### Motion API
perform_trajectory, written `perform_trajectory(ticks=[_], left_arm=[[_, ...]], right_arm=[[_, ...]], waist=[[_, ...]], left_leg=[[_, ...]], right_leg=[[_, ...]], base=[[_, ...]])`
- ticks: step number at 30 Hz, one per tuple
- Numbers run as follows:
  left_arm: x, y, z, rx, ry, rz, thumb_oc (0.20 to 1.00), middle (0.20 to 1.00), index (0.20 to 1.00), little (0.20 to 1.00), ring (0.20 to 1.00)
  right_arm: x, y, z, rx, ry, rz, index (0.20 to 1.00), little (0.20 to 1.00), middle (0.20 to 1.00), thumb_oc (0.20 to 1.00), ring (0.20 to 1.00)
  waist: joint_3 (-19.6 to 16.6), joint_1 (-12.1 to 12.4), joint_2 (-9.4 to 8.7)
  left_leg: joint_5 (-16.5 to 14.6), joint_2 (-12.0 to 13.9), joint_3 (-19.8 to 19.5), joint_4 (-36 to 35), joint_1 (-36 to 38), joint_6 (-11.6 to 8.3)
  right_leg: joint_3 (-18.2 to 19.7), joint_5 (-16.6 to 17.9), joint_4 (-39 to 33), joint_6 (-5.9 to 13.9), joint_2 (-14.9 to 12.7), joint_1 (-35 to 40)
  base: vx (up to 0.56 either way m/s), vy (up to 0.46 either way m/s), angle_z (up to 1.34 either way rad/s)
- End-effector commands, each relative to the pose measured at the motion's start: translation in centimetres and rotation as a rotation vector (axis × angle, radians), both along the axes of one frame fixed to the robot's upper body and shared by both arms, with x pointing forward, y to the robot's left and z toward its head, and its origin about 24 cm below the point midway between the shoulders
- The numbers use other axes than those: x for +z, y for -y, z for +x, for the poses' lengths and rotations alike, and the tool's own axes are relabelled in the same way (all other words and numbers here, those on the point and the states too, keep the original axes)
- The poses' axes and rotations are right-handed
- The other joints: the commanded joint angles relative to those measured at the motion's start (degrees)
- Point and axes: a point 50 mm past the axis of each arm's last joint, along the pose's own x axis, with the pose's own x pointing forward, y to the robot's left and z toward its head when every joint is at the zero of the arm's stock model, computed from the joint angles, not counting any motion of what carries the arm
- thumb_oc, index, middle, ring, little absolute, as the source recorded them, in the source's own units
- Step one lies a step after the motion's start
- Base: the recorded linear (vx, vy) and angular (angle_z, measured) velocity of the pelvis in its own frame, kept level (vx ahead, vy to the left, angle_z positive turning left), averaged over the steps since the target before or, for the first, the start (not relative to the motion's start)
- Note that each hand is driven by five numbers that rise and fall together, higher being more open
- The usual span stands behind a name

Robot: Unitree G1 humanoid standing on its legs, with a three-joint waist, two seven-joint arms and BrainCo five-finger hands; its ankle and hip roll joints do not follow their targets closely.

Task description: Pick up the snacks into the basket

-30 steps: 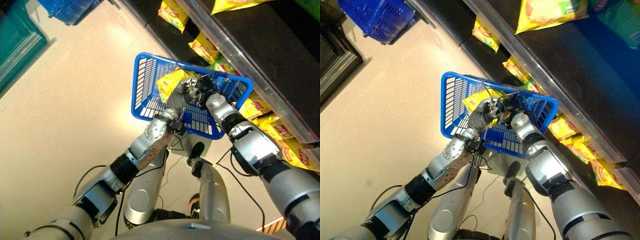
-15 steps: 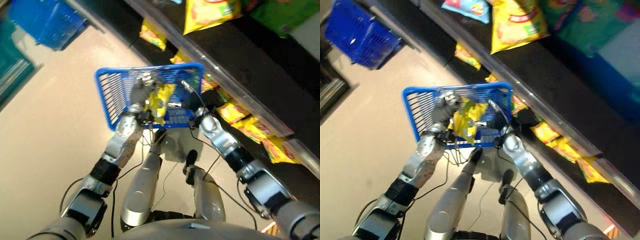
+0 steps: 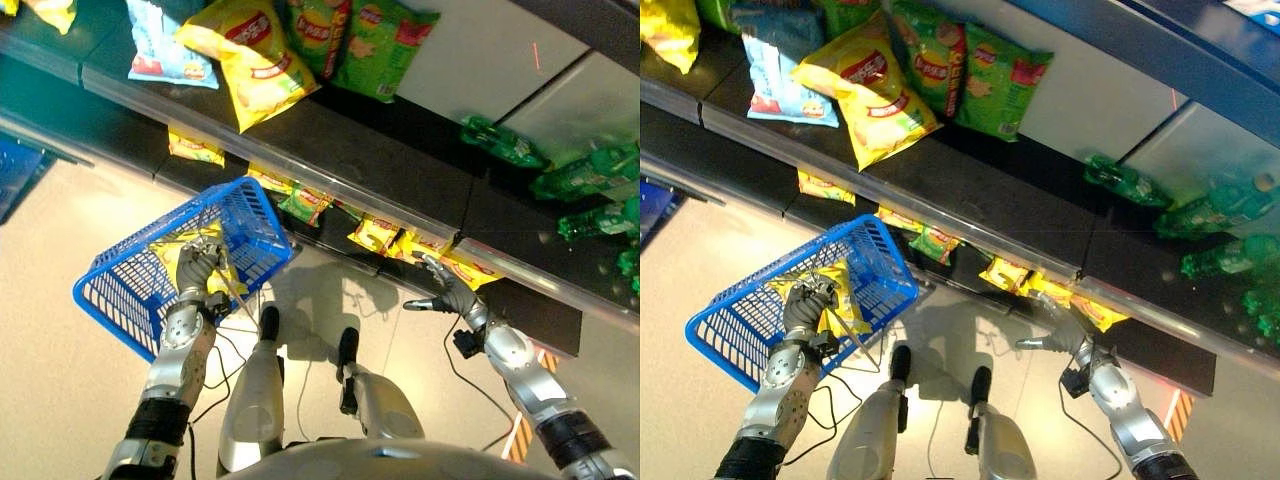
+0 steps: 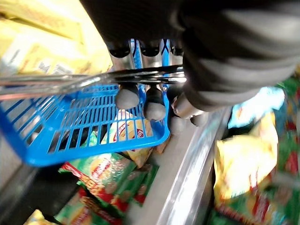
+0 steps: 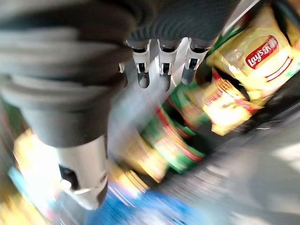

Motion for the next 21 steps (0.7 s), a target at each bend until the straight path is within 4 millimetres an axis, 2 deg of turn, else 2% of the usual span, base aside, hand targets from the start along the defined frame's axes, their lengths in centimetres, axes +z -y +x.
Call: perform_trajectory(ticks=[1, 3, 5, 6, 7, 8, 10, 11, 12, 15, 17, 19, 21], left_arm=[[2.8, -0.2, 0.3, -0.07, 0.181, 0.058, 0.2, 0.2, 0.2, 0.2, 0.2], [2.4, 0.0, -0.4, -0.076, 0.172, 0.026, 0.2, 0.2, 0.2, 0.2, 0.2], [2.5, 0.5, -0.5, -0.089, 0.181, 0.002, 0.2, 0.2, 0.2, 0.2, 0.2], [2.5, 0.9, -0.3, -0.097, 0.19, -0.013, 0.2, 0.2, 0.2, 0.2, 0.2], [2.4, 1.1, -0.2, -0.102, 0.188, -0.022, 0.2, 0.2, 0.2, 0.2, 0.2], [2.3, 1.4, -0.3, -0.092, 0.187, -0.037, 0.2, 0.2, 0.2, 0.2, 0.2], [2.3, 1.8, -0.4, -0.092, 0.191, -0.052, 0.2, 0.2, 0.2, 0.2, 0.2], [2.0, 2.3, -0.4, -0.09, 0.189, -0.071, 0.2, 0.2, 0.2, 0.2, 0.2], [1.8, 3.2, -0.4, -0.102, 0.191, -0.13, 0.2, 0.2, 0.2, 0.2, 0.2], [2.5, 4.4, -0.5, -0.186, 0.215, -0.113, 0.2, 0.2, 0.2, 0.2, 0.2], [2.4, 4.6, -0.9, -0.209, 0.213, -0.128, 0.2, 0.2, 0.2, 0.2, 0.2], [2.3, 4.8, -1.4, -0.234, 0.214, -0.141, 0.2, 0.2, 0.2, 0.2, 0.2], [2.2, 4.8, -1.7, -0.242, 0.206, -0.152, 0.2, 0.2, 0.2, 0.2, 0.2]], right_arm=[[1.9, 1.5, 0.7, -0.145, 0.154, 0.207, 1.0, 1.0, 1.0, 1.0, 1.0], [2.8, 1.4, 1.1, -0.212, 0.227, 0.307, 1.0, 1.0, 1.0, 1.0, 1.0], [3.6, 1.6, 1.0, -0.266, 0.289, 0.32, 1.0, 1.0, 1.0, 1.0, 1.0], [4.0, 1.7, 0.8, -0.29, 0.322, 0.326, 1.0, 1.0, 1.0, 1.0, 1.0], [3.7, 1.6, 0.8, -0.302, 0.311, 0.343, 1.0, 1.0, 1.0, 1.0, 1.0], [3.5, 1.5, 0.8, -0.319, 0.313, 0.342, 1.0, 1.0, 1.0, 1.0, 1.0], [3.8, 1.5, 1.0, -0.318, 0.321, 0.326, 1.0, 1.0, 1.0, 1.0, 1.0], [3.7, 1.5, 1.0, -0.327, 0.326, 0.335, 1.0, 1.0, 1.0, 1.0, 1.0], [3.5, 1.7, 1.1, -0.345, 0.312, 0.295, 1.0, 1.0, 1.0, 1.0, 1.0], [4.0, 2.2, 1.3, -0.363, 0.324, 0.257, 1.0, 1.0, 1.0, 1.0, 1.0], [4.3, 1.9, 1.9, -0.34, 0.329, 0.25, 1.0, 1.0, 1.0, 1.0, 1.0], [4.4, 1.6, 2.2, -0.32, 0.326, 0.226, 1.0, 1.0, 1.0, 1.0, 1.0], [4.1, 1.4, 2.3, -0.32, 0.311, 0.21, 1.0, 1.0, 1.0, 1.0, 1.0]], waist=[[-7.35, -1.29, -0.69], [-8.33, -2.29, 0.43], [-8.83, -3.23, 1.69], [-9.03, -3.9, 2.61], [-9.04, -3.77, 3.24], [-9.3, -3.37, 3.77], [-9.06, -3.64, 4.33], [-9.05, -4.11, 5.27], [-8.77, -4.25, 5.78], [-8.1, -3.92, 5.97], [-8.49, -3.54, 5.29], [-9.57, -3.31, 5.12], [-10.74, -3.14, 5.42]], left_leg=[[-6.87, 0.41, -5.84, 2.6, 1.14, -1.81], [-6.21, 1.74, -4.91, 2.28, 1.24, -2.9], [-4.12, 3.4, -5.05, -0.01, 2.05, -4.91], [-1.76, 5.05, -5.4, -1.32, 2.13, -6.16], [-0.41, 6.41, -5.88, -2.79, 2.46, -6.67], [1.13, 7.26, -6.71, -4.96, 3.07, -7.4], [2.32, 7.33, -7.13, -6.05, 3.18, -7.55], [4.46, 8.59, -7.41, -7.94, 3.38, -8.18], [5.45, 9.26, -7.95, -9.19, 4.13, -7.82], [4.15, 6.59, -11.21, -7.2, 4.51, -6.88], [-0.68, 1.85, -12.82, -3.38, 5.55, -5.22], [-4.66, -2.91, -11.5, -0.78, 6.85, -3.54], [-7.42, -6.37, -10.58, 0.6, 8.16, -2.13]], right_leg=[[2.94, 8.66, -6.01, 4.23, -4.95, 2.7], [4.49, 7.96, -6.95, 4.82, -5.49, 2.12], [7.72, 5.22, -5.28, 5.61, -4.26, 0.86], [9.04, -0.27, -2.68, 5.23, -1.64, 1.24], [7.85, -4.03, -1.52, 3.78, -0.43, 1.35], [6.55, -6.2, -0.85, 3.22, 0.35, 1.57], [5.78, -6.58, 0.22, 2.83, 0.93, 1.52], [5.89, -8.38, 1.54, 1.8, 3.33, 1.41], [4.86, -9.32, 2.37, 0.69, 5.14, 1.45], [4.53, -8.06, 0.97, -0.13, 6.29, 2.31], [4.76, -5.96, -1.67, -0.68, 6.61, 2.69], [5.25, -4.43, -4.49, -0.92, 7.16, 3.2], [5.59, -3.34, -6.79, -0.92, 7.72, 3.98]], base=[[-0.08, -0.266, -0.59], [-0.09, -0.29, -0.61], [-0.11, -0.397, -0.22], [-0.13, -0.496, -0.32], [-0.11, -0.501, -0.16], [-0.13, -0.433, -0.03], [-0.1, -0.303, -0.08], [-0.12, -0.487, -0.01], [-0.16, -0.593, 0.22], [-0.14, -0.437, -0.07], [-0.12, -0.307, -0.37], [-0.08, -0.24, -0.53], [-0.04, -0.148, -0.34]])
